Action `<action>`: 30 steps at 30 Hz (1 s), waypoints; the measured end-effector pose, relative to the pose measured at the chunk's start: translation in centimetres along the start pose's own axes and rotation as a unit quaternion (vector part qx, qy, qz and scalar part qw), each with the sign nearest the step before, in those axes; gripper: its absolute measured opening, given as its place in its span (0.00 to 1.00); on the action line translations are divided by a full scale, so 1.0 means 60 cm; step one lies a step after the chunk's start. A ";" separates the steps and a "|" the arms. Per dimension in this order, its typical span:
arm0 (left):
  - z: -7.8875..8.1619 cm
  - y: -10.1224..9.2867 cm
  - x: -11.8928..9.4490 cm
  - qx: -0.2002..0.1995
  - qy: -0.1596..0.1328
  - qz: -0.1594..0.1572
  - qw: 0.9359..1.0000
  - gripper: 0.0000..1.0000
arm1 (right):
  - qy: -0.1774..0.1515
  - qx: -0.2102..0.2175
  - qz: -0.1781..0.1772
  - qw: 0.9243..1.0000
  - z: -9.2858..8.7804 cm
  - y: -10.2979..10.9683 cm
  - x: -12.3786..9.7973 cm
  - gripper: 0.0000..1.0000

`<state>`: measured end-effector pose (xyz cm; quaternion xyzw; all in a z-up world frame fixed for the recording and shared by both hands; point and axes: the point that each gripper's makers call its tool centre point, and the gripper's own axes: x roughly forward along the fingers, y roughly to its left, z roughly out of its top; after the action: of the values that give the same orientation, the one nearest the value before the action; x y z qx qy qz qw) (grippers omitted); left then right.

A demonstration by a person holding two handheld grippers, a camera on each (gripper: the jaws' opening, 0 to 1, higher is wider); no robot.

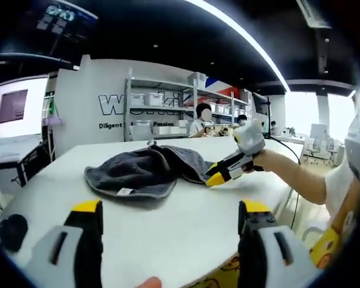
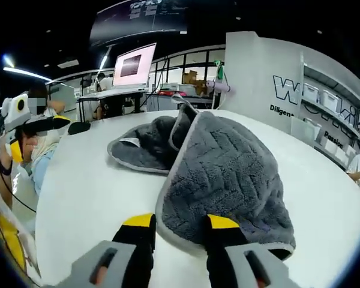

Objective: Fold the towel on the table until its edges align and the towel forms a compact rectangular stack.

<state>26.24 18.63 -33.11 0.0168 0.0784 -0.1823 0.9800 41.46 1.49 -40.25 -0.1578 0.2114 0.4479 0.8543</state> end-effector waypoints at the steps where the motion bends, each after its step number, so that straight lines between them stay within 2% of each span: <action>1: 0.000 -0.001 0.000 0.000 0.000 0.000 1.000 0.98 | 0.000 0.000 -0.001 1.000 0.000 0.000 0.000 0.31; 9: 0.000 -0.001 -0.003 -0.001 -0.001 0.000 1.000 0.98 | 0.000 -0.003 -0.002 1.000 0.003 -0.004 -0.006 0.17; 13: 0.000 -0.001 -0.003 -0.002 -0.002 0.002 1.000 0.98 | -0.012 -0.001 -0.011 1.000 0.011 -0.015 -0.020 0.07; 21: 0.001 -0.008 -0.001 -0.003 -0.004 -0.002 1.000 0.97 | -0.016 -0.004 -0.023 1.000 0.020 -0.035 -0.045 0.04; 30: 0.001 -0.010 -0.002 -0.002 -0.004 -0.003 1.000 0.97 | -0.057 -0.016 -0.071 0.996 0.072 -0.083 -0.100 0.03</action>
<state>25.96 18.12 -33.02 0.0143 0.0752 -0.1856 0.9796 43.48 -3.43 -33.10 -0.1599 0.1434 0.3981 0.8918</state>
